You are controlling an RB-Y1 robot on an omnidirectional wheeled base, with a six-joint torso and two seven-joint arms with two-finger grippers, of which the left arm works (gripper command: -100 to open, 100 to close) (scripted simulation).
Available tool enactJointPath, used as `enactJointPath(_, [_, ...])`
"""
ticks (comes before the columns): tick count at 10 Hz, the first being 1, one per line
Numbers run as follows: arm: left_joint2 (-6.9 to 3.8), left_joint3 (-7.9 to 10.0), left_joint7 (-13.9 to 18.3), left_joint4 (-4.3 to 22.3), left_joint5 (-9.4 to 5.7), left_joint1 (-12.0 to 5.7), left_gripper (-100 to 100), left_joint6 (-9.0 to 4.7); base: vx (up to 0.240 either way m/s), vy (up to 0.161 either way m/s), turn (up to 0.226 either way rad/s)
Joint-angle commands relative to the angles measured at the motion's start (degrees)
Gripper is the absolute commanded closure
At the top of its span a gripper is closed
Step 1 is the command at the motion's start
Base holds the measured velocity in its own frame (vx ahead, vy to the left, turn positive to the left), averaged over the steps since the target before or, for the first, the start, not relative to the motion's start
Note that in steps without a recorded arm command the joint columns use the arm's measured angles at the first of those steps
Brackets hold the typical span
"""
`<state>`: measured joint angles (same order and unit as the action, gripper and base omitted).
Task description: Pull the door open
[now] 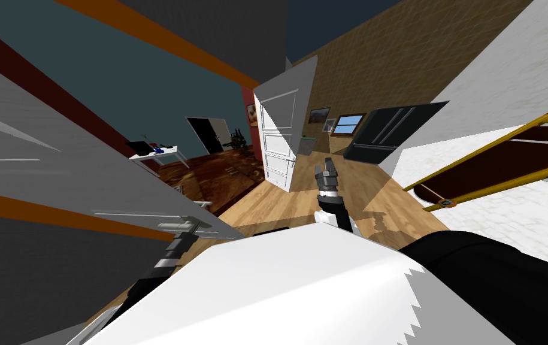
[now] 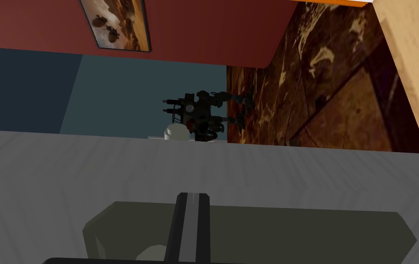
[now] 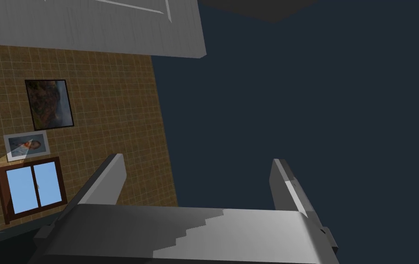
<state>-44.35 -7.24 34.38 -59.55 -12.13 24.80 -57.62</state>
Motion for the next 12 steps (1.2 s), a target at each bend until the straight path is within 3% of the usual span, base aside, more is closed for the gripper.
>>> enactJointPath(1, [-1.11, 1.96, 0.16, 2.86, -0.82, -1.95, -100, -0.55, 0.008, -0.014, 0.005])
enactJointPath(3, [-1.11, 1.96, 0.16, 2.91, -0.82, -1.95, -100, -0.55, 0.005, -0.014, 0.003])
enactJointPath(4, [-0.31, -0.55, 0.5, 3.2, 0.44, -0.88, -100, -2.63, -0.003, 0.001, 0.022])
enactJointPath(7, [-1.38, -1.11, 0.67, 4.18, 0.95, 0.55, -100, -6.78, -0.005, 0.053, 0.079])
enactJointPath(8, [-1.38, -1.11, 0.67, 4.18, 0.95, 0.55, -100, -6.78, -0.01, 0.037, 0.049])
enactJointPath(9, [-1.81, -1.33, 0.74, 4.58, 1.15, 1.12, -100, -8.47, 0.011, 0.069, 0.062])
enactJointPath(12, [-1.81, -1.33, 0.74, 4.58, 1.15, 1.12, -100, -8.47, -0.01, 0.006, 0.018])
